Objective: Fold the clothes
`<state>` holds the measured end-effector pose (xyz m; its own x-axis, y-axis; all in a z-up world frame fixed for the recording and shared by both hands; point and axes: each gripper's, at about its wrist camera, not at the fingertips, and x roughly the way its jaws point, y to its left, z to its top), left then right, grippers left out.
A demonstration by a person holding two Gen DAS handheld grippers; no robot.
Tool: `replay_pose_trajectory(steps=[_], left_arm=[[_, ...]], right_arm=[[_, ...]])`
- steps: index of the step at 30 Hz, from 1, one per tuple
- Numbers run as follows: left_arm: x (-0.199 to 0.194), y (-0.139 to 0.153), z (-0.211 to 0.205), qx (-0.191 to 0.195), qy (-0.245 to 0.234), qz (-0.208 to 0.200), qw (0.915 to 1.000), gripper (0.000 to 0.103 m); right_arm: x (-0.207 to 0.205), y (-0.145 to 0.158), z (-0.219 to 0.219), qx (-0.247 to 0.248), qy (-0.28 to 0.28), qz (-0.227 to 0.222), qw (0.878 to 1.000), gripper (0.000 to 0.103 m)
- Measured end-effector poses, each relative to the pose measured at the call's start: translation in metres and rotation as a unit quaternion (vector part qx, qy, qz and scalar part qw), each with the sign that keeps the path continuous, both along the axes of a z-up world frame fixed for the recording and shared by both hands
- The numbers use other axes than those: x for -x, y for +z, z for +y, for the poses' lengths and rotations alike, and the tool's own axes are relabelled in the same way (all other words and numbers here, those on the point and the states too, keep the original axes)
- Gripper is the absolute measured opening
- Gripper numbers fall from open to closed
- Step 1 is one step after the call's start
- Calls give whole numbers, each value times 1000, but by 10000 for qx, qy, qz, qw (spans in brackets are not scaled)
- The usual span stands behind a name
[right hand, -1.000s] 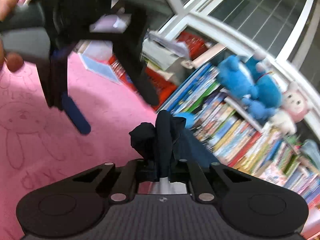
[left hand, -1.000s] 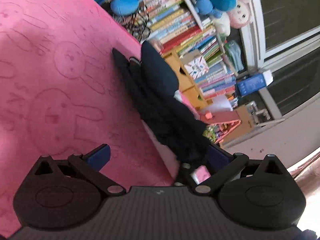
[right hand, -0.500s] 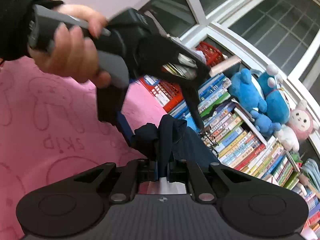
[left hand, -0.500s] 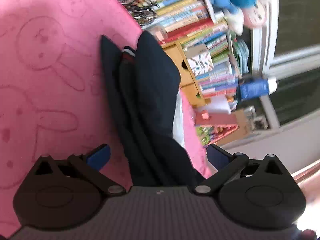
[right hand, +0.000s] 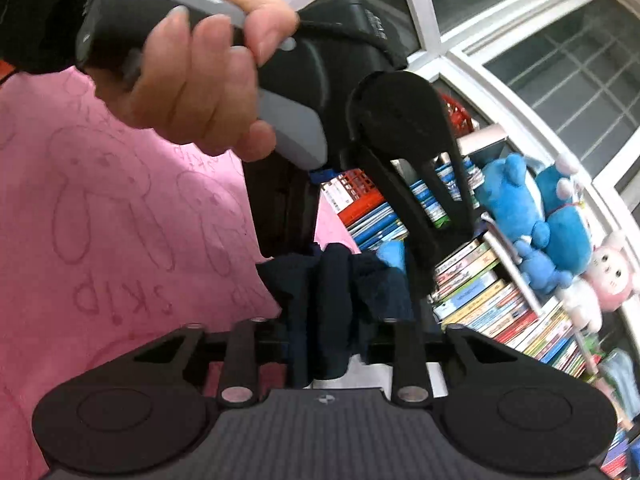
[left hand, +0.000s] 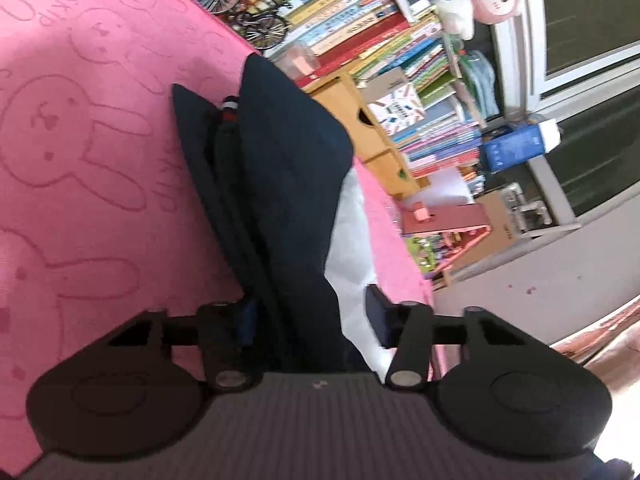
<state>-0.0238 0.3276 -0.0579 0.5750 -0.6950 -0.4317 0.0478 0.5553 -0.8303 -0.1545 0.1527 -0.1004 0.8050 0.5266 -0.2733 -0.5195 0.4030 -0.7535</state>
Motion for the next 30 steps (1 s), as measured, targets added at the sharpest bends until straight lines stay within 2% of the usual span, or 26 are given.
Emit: replay_pose_trajectory(steps=[2, 6, 11, 14, 16, 19, 22, 25, 27, 28, 30], left_arm=[[-3, -4, 1, -19, 41, 66, 10000, 32], [-11, -10, 3, 97, 63, 168, 9998, 32], [-28, -12, 6, -85, 249, 391, 9989, 31], [-35, -5, 8, -458, 546, 406, 9966, 31], [-41, 1, 8, -782, 607, 336, 9945, 31], [-58, 5, 13, -1121, 798, 333, 9899, 31], [-79, 10, 17, -1596, 1096, 302, 9806, 31], [-101, 15, 10, -2356, 1309, 246, 9627, 27], [-113, 16, 7, -2870, 1385, 223, 9476, 23], [-118, 16, 5, -3055, 1405, 210, 9415, 23], [-121, 19, 5, -3183, 1436, 234, 9368, 23]], right_arm=[[0, 1, -3, -93, -21, -7, 10000, 13], [0, 8, -14, -228, -70, 192, 9995, 9], [-9, 16, -26, -292, -153, 877, 9956, 8], [-21, 17, -29, -441, -252, 1478, 9877, 8], [-26, 17, -30, -553, -267, 1692, 9837, 8], [-23, 16, -25, -565, -248, 1779, 9821, 9], [-20, 16, -21, -575, -238, 1841, 9809, 9], [-19, 17, -19, -586, -231, 1906, 9797, 9], [-23, 19, -18, -587, -214, 1945, 9789, 10], [-25, 19, -18, -590, -204, 1963, 9785, 10], [-25, 20, -19, -604, -163, 2007, 9776, 13]])
